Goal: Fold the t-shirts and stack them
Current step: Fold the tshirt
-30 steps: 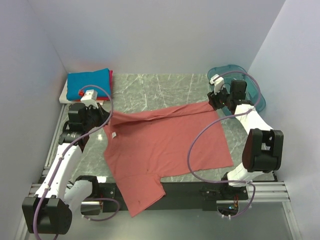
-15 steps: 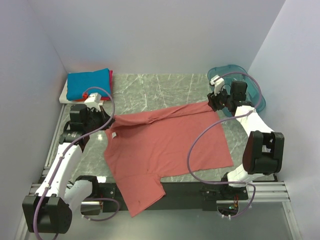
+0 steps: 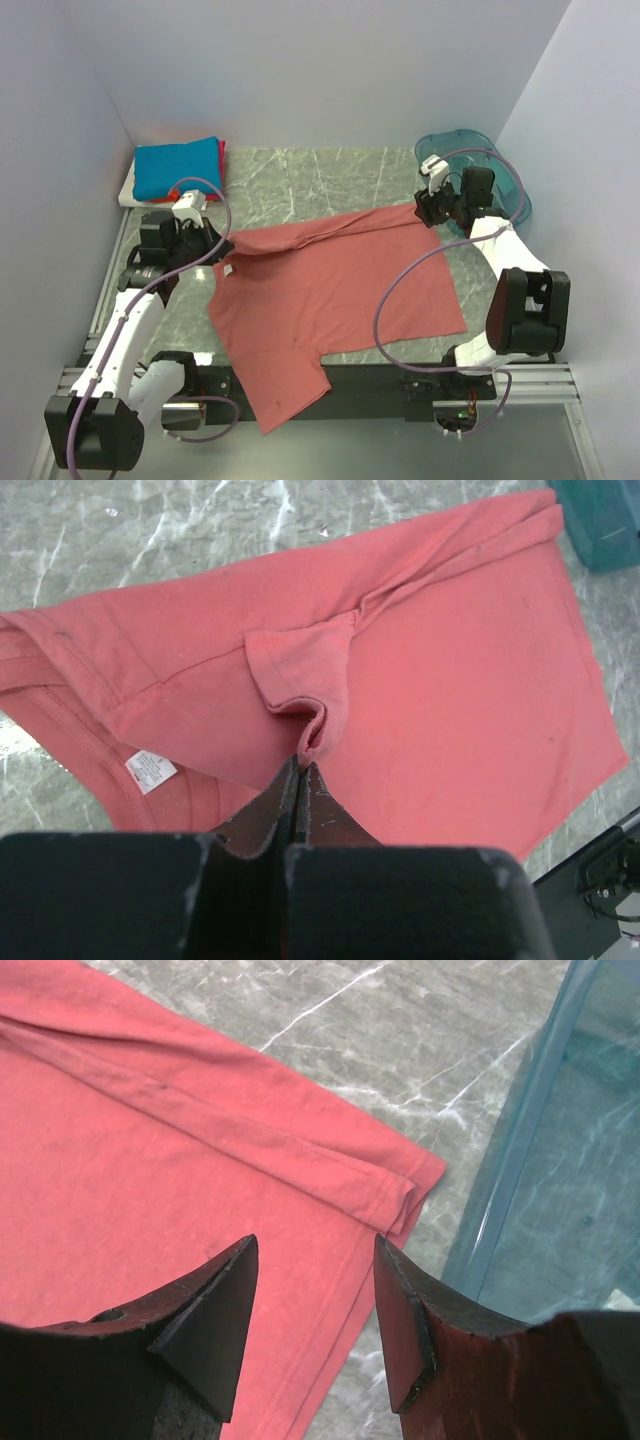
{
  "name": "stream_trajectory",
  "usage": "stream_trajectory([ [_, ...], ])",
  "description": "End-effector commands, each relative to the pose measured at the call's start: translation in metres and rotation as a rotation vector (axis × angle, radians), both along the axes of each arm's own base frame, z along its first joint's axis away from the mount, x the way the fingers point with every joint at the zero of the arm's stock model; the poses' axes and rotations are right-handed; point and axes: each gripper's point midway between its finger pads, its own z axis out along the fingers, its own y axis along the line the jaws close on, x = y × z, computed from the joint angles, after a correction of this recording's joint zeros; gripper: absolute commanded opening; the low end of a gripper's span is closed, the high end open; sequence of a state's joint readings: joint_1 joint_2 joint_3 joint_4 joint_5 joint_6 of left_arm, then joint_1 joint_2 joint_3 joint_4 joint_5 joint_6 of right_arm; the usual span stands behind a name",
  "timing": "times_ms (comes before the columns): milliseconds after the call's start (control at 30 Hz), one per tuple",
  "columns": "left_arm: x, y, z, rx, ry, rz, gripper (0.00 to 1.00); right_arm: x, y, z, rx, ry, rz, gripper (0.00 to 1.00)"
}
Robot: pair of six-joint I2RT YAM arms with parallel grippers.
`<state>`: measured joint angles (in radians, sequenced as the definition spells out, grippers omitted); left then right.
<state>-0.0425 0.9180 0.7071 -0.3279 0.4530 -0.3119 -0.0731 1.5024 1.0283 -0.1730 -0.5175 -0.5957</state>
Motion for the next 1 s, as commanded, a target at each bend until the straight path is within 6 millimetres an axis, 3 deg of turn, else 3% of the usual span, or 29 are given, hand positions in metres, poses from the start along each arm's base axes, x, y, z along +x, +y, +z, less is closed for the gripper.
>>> stream_trajectory([
  [0, -0.006, -0.006, 0.009, -0.026, -0.03, -0.035, 0.01, -0.003, 0.0, 0.021, 0.016, -0.057, -0.001, 0.57],
  [200, -0.008, -0.01, 0.009, -0.035, -0.027, -0.05, 0.01, -0.008, 0.003, 0.024, 0.032, -0.058, 0.003, 0.57],
  [667, -0.012, -0.021, 0.003, -0.033, -0.006, -0.092, 0.01, -0.052, 0.031, 0.058, 0.156, -0.09, 0.093, 0.57],
  [967, -0.014, -0.024, 0.005, -0.033, -0.013, -0.102, 0.0, -0.059, 0.033, 0.053, 0.161, -0.086, 0.099, 0.58],
])
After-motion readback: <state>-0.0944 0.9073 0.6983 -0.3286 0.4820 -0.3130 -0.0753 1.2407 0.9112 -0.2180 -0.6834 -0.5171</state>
